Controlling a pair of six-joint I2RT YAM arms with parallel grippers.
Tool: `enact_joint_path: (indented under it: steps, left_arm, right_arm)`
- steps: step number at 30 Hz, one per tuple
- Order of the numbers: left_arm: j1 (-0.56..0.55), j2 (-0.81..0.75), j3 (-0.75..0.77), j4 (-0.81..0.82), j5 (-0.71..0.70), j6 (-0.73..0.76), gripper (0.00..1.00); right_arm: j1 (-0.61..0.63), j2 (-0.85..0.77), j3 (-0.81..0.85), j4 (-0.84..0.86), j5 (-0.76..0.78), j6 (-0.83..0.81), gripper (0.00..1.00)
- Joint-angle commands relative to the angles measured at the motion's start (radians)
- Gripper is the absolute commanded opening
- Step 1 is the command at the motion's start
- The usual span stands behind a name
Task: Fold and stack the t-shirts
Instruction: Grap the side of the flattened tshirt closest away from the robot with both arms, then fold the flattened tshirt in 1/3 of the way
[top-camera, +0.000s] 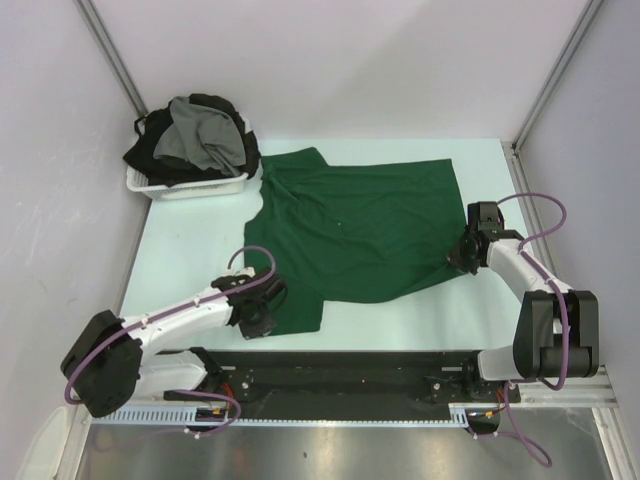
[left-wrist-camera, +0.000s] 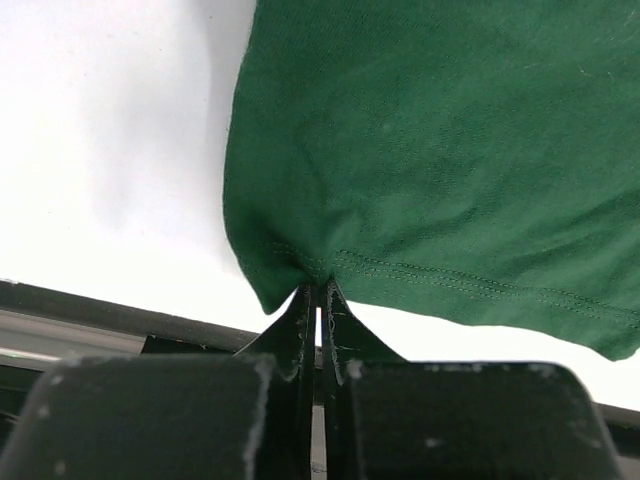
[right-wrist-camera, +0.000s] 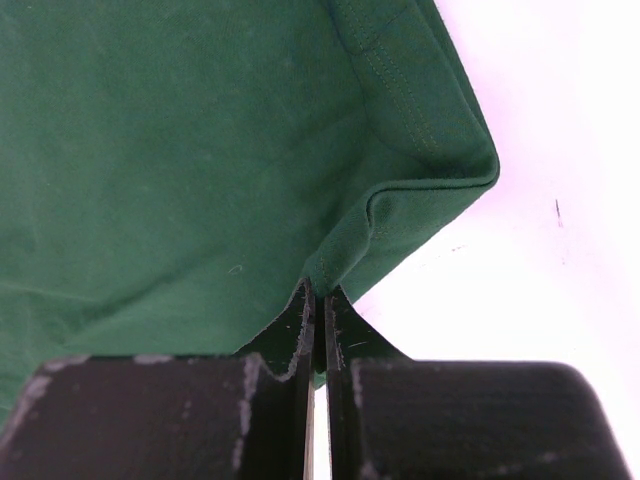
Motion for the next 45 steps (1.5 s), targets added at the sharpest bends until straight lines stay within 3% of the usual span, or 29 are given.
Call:
enact_joint_path:
  steps: [1, 16, 26, 35, 45]
  left_arm:
    - [-0.004, 0.013, 0.031, -0.035, -0.033, 0.023, 0.0]
    - [-0.004, 0.019, 0.293, -0.151, -0.183, 0.145, 0.0]
    - [0.003, 0.165, 0.469, -0.137, -0.302, 0.261, 0.0]
    - [0.176, 0.245, 0.709, -0.111, -0.366, 0.387, 0.0]
    - [0.312, 0.308, 0.736, -0.069, -0.352, 0.488, 0.0]
  right_arm:
    - [-0.003, 0.007, 0.016, 0.012, -0.003, -0.007, 0.0]
    - [-0.003, 0.004, 0.011, 0.025, -0.013, -0.003, 0.0]
    - [0.029, -0.001, 0.1, 0.001, 0.082, -0.101, 0.0]
    - [0.034, 0.034, 0.271, -0.013, 0.177, -0.194, 0.0]
    - [-0.003, 0.129, 0.344, 0.027, 0.211, -0.231, 0.0]
